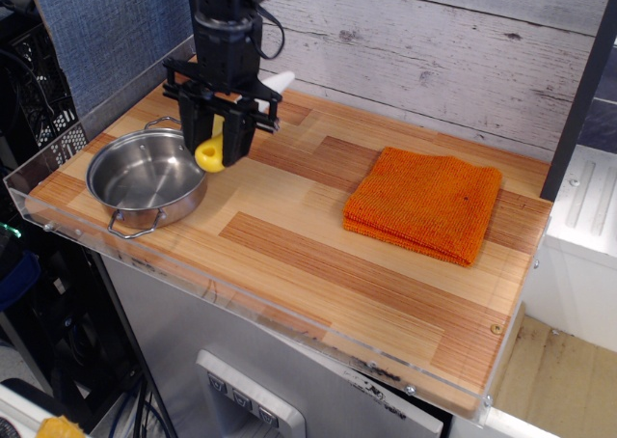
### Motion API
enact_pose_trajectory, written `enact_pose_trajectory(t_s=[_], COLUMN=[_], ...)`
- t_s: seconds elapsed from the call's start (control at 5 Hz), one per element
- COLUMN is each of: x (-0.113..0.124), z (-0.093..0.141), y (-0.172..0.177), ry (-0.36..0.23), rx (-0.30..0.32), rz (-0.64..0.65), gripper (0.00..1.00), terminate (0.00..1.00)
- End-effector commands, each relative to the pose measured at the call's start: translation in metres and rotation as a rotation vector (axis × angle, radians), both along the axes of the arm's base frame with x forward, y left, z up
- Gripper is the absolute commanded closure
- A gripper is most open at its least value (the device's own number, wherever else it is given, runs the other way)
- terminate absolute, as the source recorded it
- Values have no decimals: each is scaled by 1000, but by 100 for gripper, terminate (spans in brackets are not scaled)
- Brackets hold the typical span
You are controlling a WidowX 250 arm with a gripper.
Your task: Move the knife to the left but stop at potato
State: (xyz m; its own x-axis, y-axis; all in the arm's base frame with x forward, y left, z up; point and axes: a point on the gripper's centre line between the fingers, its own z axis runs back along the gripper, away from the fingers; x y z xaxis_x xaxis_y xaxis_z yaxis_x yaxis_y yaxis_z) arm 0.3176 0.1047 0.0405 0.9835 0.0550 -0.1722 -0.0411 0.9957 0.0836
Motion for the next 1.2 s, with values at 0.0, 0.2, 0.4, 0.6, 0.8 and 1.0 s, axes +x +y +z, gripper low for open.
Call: enact_pose_trajectory(t_s=[0.0, 0.2, 0.4, 0.6, 0.8, 1.0], x=[23, 35, 34, 32, 32, 31], z=[3, 13, 8, 4, 1, -3], y=[-19, -20, -10, -4, -5, -6], ry=[-26, -53, -33, 3, 32, 60], rx=[-20, -18, -6, -17, -31, -39], rz=[-24, -26, -16, -29, -28, -37], gripper=[100, 100, 100, 100, 0, 0], terminate=[0, 0, 0, 0, 0, 0])
